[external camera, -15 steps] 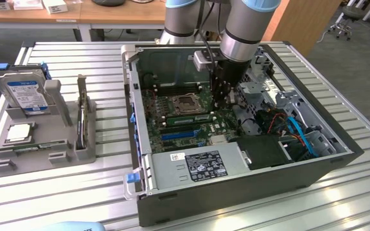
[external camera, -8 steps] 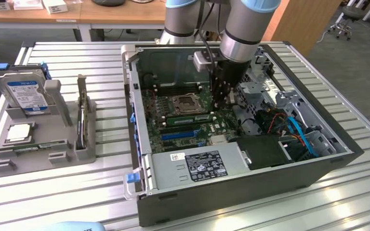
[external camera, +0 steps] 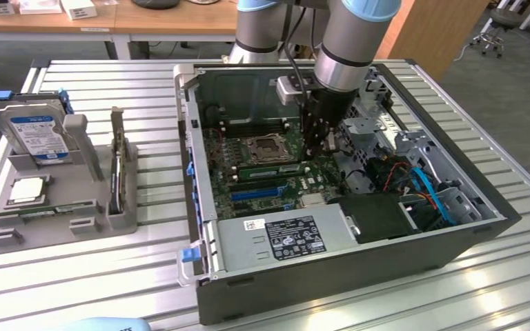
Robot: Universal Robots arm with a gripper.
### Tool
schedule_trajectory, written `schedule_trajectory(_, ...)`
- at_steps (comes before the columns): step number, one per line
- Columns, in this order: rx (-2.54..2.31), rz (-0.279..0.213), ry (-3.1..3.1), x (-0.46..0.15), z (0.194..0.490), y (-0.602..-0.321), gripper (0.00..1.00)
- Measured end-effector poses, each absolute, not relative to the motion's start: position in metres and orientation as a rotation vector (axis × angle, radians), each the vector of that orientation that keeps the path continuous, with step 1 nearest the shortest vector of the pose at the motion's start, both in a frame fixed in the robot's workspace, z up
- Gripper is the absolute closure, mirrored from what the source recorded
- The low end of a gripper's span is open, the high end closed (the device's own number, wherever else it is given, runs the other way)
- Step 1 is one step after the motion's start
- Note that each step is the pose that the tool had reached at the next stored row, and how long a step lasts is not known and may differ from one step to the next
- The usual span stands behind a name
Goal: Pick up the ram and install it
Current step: 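Press down the ram until it locks into place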
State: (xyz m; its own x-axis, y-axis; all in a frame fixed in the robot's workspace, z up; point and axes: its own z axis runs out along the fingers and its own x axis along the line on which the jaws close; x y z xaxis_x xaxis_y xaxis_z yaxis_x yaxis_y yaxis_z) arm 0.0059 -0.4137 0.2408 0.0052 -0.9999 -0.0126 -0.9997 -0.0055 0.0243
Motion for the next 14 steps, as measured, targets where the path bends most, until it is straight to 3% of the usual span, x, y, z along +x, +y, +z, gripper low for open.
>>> schedule_trajectory(14, 2.225, -0.048, -2.213, 0.0058, 0.2383, -0.4104, 0.9)
